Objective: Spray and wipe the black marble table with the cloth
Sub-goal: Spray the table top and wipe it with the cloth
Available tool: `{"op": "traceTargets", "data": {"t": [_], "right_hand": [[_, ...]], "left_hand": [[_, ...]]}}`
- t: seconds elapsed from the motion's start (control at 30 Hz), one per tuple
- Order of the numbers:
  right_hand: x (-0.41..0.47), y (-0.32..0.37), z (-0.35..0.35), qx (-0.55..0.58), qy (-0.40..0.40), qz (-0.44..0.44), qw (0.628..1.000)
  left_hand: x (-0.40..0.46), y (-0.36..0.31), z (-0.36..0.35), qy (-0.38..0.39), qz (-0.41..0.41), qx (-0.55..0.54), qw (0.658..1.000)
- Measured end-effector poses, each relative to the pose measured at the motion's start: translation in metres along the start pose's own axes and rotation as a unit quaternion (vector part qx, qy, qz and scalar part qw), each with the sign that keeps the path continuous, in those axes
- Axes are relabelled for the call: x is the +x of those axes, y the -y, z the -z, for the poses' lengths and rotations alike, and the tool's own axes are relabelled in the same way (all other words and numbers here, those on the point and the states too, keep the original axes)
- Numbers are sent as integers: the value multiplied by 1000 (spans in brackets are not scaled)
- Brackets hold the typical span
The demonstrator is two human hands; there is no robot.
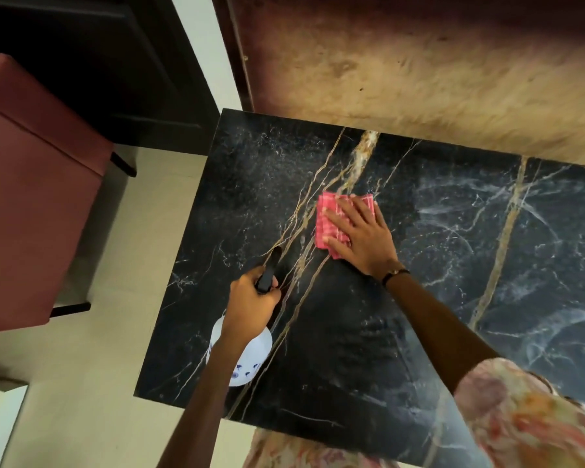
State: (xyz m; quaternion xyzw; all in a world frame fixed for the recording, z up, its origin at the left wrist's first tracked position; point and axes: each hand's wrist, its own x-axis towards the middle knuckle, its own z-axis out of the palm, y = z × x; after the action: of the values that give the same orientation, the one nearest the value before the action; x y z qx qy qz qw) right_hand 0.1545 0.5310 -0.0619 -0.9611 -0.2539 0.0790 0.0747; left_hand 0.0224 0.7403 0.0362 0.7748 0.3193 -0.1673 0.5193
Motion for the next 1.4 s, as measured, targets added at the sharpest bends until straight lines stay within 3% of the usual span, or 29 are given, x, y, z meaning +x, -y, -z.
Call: {"op": "traceTargets", "data": {"t": [0.13,0.27,0.4,0.57,0.7,0.77,0.9,1.07,1.17,1.3,1.4], "right_hand": [[32,57,-4,11,-16,-65,998],[5,99,-18,-17,20,50,998],[-60,72,-22,-20,17,109,994],[-66,12,-6,-13,20,-6,1000],[-27,46,-3,10,0,-93,996],[-15,74,-9,6,8,-68,998],[-49,104,-24,-30,32,65,997],[-123,54,-24,-54,30,140,988],[-120,27,-14,-52,36,71,996],[-85,67,-14,-14,21,-59,998],[-74,112,-20,-7,34,-26,999]], "left_hand": [[-10,12,7,2,-2,0,1000],[-18,23,13,-11,-6,-1,1000],[-27,30,18,-21,-8,-11,1000],[-39,43,24,-30,0,-21,999],[-49,56,26,-32,4,-26,999],[-55,62,26,-29,4,-19,999],[-61,70,25,-32,12,-13,999],[-68,73,24,-20,21,-25,999],[-72,75,25,-18,18,-32,999],[-78,81,24,-25,21,-31,999],[-82,87,26,-28,26,-25,999]]}}
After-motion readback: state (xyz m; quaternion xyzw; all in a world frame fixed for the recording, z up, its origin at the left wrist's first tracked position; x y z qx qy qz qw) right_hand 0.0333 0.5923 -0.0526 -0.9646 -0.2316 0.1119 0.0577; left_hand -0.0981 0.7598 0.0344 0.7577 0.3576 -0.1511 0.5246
